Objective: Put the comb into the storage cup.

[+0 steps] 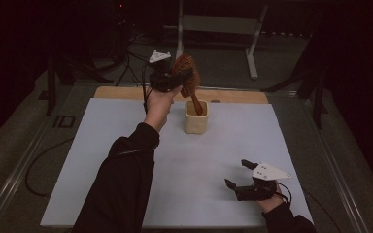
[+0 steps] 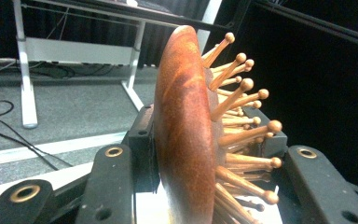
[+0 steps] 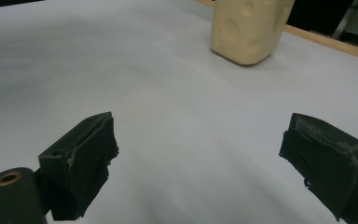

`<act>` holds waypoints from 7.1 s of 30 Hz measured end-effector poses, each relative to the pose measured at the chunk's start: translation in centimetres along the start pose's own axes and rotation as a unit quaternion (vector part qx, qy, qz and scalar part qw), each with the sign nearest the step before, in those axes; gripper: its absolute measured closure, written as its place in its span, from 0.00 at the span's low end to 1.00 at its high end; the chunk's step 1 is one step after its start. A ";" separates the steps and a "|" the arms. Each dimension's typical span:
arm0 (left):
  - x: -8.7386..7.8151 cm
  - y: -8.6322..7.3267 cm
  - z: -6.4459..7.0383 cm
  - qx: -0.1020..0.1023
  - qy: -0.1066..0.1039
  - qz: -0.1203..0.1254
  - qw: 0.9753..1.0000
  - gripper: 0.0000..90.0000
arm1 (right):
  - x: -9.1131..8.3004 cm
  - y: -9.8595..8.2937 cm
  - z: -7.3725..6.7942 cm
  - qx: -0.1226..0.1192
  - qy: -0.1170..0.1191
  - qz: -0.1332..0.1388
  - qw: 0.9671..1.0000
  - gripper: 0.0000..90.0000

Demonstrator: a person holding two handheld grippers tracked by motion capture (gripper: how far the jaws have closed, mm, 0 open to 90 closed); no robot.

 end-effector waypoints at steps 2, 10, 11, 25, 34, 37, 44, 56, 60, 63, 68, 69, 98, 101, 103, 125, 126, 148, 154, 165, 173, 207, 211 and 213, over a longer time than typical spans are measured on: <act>0.3 -0.3 -0.1 0.000 0.002 -0.003 1.000 0.62 | 0.0 0.0 0.0 -0.001 -0.001 -0.001 1.000 0.09; 1.3 -1.8 -0.4 -0.009 0.003 -0.015 1.000 0.62 | 0.0 -0.1 0.1 0.004 0.001 -0.001 1.000 0.09; 1.5 -2.0 -0.4 -0.010 0.002 -0.018 1.000 0.62 | 0.0 -0.1 0.1 0.004 0.001 -0.001 1.000 0.09; 2.7 -3.3 -0.4 -0.007 0.000 -0.032 0.999 0.62 | 0.0 -0.1 0.0 0.004 0.003 -0.001 1.000 0.09; 3.7 -4.4 -0.3 -0.014 -0.002 -0.048 0.999 0.61 | 0.0 -0.1 0.0 0.005 0.002 -0.001 1.000 0.09; 4.0 -4.7 -0.5 -0.017 0.000 -0.051 0.999 0.61 | 0.0 -0.1 0.1 0.005 0.003 -0.002 1.000 0.09; 4.5 -5.4 -0.8 -0.023 0.003 -0.061 0.998 0.61 | 0.0 -0.1 0.0 0.006 0.004 -0.002 1.000 0.09; 5.1 -6.0 -1.3 -0.029 -0.003 -0.070 0.997 0.60 | 0.0 -0.1 0.1 0.006 0.004 -0.002 1.000 0.10; 5.2 -6.2 -1.7 -0.040 -0.001 -0.069 0.997 0.59 | 0.0 -0.1 0.0 0.007 0.005 -0.003 1.000 0.10; 5.2 -6.2 -2.0 -0.042 -0.001 -0.072 0.996 0.58 | 0.0 -0.1 0.1 0.006 0.005 -0.002 1.000 0.09; 5.2 -6.3 -2.4 -0.046 -0.002 -0.078 0.996 0.56 | 0.0 -0.1 0.1 0.006 0.005 -0.002 1.000 0.09; 5.2 -6.3 -2.4 -0.046 -0.002 -0.078 0.996 0.56 | 0.0 -0.1 0.1 0.007 0.006 -0.002 1.000 0.09; 0.8 -6.0 -4.4 0.038 -0.043 -0.094 0.994 0.00 | 0.1 -0.1 0.1 0.010 0.002 -0.004 1.000 0.09; 0.0 -6.1 -4.6 0.048 -0.045 -0.094 0.993 0.00 | 0.1 -0.1 0.1 0.012 0.003 -0.003 1.000 0.09; -0.4 -6.1 -4.7 0.058 -0.047 -0.093 0.993 0.00 | 0.1 -0.2 0.2 0.012 0.003 -0.004 1.000 0.09; -5.5 -8.8 -5.8 0.115 -0.095 -0.097 0.984 0.00 | 0.6 -0.1 0.0 0.006 0.008 -0.006 1.000 0.09; -5.7 -8.9 -5.9 0.117 -0.095 -0.097 0.984 0.00 | 0.6 -0.1 0.0 0.005 0.008 -0.007 1.000 0.09; -13.1 -13.6 -8.7 0.126 -0.106 -0.100 0.981 0.00 | 0.9 0.0 0.0 0.000 0.005 -0.009 1.000 0.10; -14.9 -15.2 -9.6 0.130 -0.097 -0.098 0.982 0.00 | 1.0 0.0 0.0 -0.002 0.007 -0.011 1.000 0.10; -18.5 -18.7 -11.1 0.141 -0.079 -0.105 0.981 0.00 | 1.2 0.1 -0.1 -0.003 0.009 -0.013 1.000 0.09; -20.4 -21.4 -11.9 0.142 -0.063 -0.107 0.982 0.00 | 1.3 0.1 -0.1 -0.002 0.010 -0.013 1.000 0.10; -23.8 -27.1 -15.4 0.133 0.049 -0.107 0.984 0.00 | 1.8 -0.2 0.3 -0.002 0.008 -0.024 1.000 0.10; -23.9 -26.8 -15.5 0.134 0.060 -0.098 0.984 0.00 | 1.8 -0.3 0.2 -0.001 0.009 -0.024 1.000 0.09; -23.9 -26.8 -15.7 0.134 0.069 -0.095 0.984 0.00 | 1.9 -0.3 0.3 -0.001 0.012 -0.025 1.000 0.10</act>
Point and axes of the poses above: each handheld gripper's, and its own axes: x roughly forward along the jaws, y roughly out of its top, z roughly to its right, the point moved 6 cm from there along x, roughly forward along the jaws, and after that the axes turned 11 degrees about y, right-handed, at the moved point
